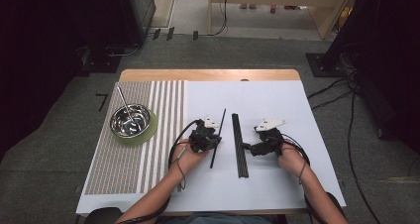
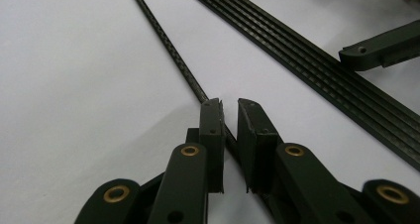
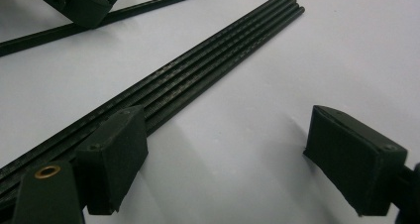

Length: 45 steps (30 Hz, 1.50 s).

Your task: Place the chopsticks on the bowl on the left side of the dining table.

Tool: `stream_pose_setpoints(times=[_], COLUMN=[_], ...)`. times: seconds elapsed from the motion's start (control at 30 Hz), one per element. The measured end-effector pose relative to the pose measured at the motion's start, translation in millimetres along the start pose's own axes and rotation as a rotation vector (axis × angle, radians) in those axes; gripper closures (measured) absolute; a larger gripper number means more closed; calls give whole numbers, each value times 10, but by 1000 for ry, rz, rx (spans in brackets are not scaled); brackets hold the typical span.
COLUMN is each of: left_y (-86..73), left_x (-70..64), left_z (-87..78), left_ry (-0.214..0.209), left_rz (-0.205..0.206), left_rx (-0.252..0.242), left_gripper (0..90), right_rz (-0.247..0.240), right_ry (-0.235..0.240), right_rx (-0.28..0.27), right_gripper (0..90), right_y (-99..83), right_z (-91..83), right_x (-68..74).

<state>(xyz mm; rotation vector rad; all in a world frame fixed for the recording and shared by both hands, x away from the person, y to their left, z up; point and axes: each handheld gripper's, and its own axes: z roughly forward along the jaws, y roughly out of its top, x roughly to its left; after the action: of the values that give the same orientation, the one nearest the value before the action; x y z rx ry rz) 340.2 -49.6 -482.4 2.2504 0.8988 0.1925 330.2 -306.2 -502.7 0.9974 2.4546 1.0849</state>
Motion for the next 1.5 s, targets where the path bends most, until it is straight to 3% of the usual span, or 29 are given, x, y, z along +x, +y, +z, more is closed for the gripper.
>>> stream_pose_setpoints(times=[0.23,0.3,0.37,0.53,0.67,0.9,1.13,1.5], left_y=[-3,3,-4,-18,-1,-33,-40,-32], left_x=[73,92,127,125,70,-50,-65,99], left_z=[-40,-67,-65,-38,-53,29,31,-24], left_ry=[-16,-7,-4,-33,-31,-2,37,35], left_rz=[-5,-4,-14,-61,-66,-28,18,-26], left_rx=[0,-5,6,-6,-38,-34,-31,-8], left_gripper=[845,900,900,845,753,686,775,852], right_rz=[1,1,1,-2,1,1,1,4], right_ry=[4,4,3,3,1,0,0,-1], right_rx=[-3,-3,-2,-4,-2,-1,1,0], right_gripper=[158,158,158,158,157,155,154,154], right_y=[-2,-2,-2,-2,-2,-1,3,1], right_z=[2,2,2,3,1,2,3,2], right_x=[-7,-6,-6,-7,-4,-3,-4,-2])
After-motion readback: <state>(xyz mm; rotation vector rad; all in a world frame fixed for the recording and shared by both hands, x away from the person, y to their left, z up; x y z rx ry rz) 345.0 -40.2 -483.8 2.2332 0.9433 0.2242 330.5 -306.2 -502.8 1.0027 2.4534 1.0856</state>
